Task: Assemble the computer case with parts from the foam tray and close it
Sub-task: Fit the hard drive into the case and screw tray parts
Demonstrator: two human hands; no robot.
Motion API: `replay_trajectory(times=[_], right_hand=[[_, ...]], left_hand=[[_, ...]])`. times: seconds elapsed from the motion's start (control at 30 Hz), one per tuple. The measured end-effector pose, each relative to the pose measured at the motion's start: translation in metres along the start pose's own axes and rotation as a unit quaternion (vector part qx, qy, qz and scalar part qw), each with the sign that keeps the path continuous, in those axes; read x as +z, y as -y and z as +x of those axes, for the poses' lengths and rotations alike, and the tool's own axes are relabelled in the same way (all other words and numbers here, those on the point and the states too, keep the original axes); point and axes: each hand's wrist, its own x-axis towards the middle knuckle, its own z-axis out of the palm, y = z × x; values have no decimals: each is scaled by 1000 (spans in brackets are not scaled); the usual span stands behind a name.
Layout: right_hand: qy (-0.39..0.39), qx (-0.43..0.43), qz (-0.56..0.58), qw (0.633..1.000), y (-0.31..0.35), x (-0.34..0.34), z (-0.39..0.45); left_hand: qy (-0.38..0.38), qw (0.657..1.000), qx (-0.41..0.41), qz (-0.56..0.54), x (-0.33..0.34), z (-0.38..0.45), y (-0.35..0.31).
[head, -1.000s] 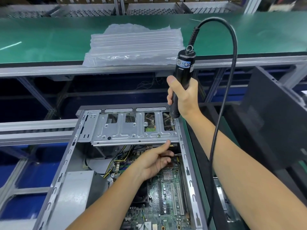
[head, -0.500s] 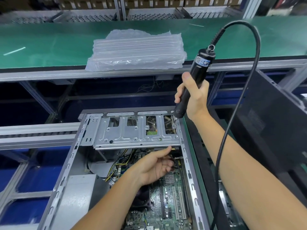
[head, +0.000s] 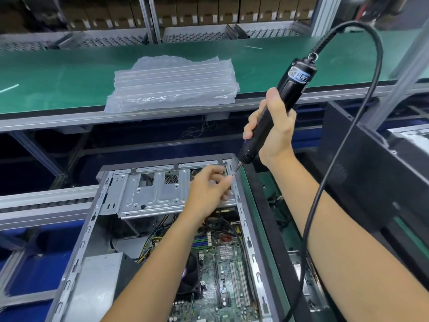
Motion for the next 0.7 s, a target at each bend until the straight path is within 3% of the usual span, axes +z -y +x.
replay_trajectory(times=[0.13,0.27,0.4,0.57,0.7], right_hand=[[-24,-3,-7,1000,8,-12,-11],[-65,11,-12,998,15,-32,-22],[-117,46,-40,991,27,-62,-36],[-128,65,-150,978,44,-116,-55],[-114,125,-167,971,37,-166,-68]], left_hand=[[34,996,40,69,30,11,-5],[59,998,3,18,48,5,1],[97,988,37,114,67,1,1],[148,926,111,328,112,1,-10],[171,889,65,419,163,1,1]])
